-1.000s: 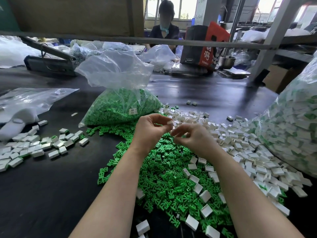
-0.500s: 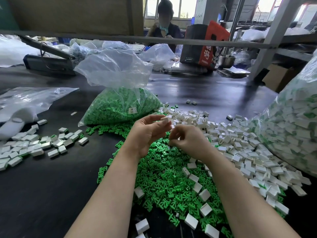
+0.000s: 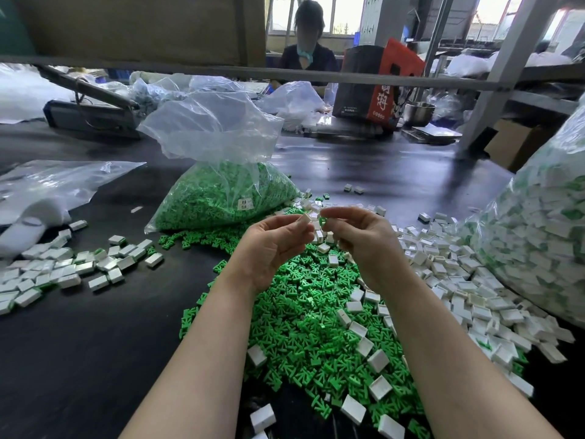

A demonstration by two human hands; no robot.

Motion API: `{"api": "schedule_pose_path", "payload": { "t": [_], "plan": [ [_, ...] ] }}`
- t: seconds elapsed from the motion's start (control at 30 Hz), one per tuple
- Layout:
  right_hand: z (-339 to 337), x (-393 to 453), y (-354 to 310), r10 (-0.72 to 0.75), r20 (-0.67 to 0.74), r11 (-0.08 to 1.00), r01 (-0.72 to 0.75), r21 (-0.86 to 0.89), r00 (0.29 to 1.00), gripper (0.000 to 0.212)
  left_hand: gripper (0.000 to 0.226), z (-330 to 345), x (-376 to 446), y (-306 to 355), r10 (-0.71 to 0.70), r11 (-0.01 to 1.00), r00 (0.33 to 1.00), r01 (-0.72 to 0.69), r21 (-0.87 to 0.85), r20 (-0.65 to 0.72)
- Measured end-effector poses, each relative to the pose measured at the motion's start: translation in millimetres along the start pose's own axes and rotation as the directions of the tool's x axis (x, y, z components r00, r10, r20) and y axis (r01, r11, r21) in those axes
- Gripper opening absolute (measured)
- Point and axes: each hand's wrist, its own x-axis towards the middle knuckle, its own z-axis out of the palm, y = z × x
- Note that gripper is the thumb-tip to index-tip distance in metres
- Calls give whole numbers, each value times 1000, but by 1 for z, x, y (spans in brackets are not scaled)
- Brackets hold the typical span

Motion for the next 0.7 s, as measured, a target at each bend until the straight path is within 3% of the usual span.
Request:
{"api": "schedule_pose_path", "payload": {
  "t": [0.23,0.3,0.4,0.53,0.7],
  "plan": [
    [0,-1,0,42,2,997,-42,65,999,15,29,5,-2,1,-17,1000,1000,18,26,-17],
    [-1,-1,0,25,34,999,-26,42,999,24,26,5,-2,1,-17,999,1000,18,40,-20],
    [0,-1,1,4,39,1000,-4,1,999,18,28,5,-2,0,-13,998,1000,13,65,-7],
    [3,2,2,-4,-48,1000,4,10,999,3,31,5,-3,-1,-5,996,1000,5,84,-6],
    [7,3,3,-40,-158,999,36,-30,987,3,33,7,-3,-1,36,988,999,-33,153,-14]
  ]
}}
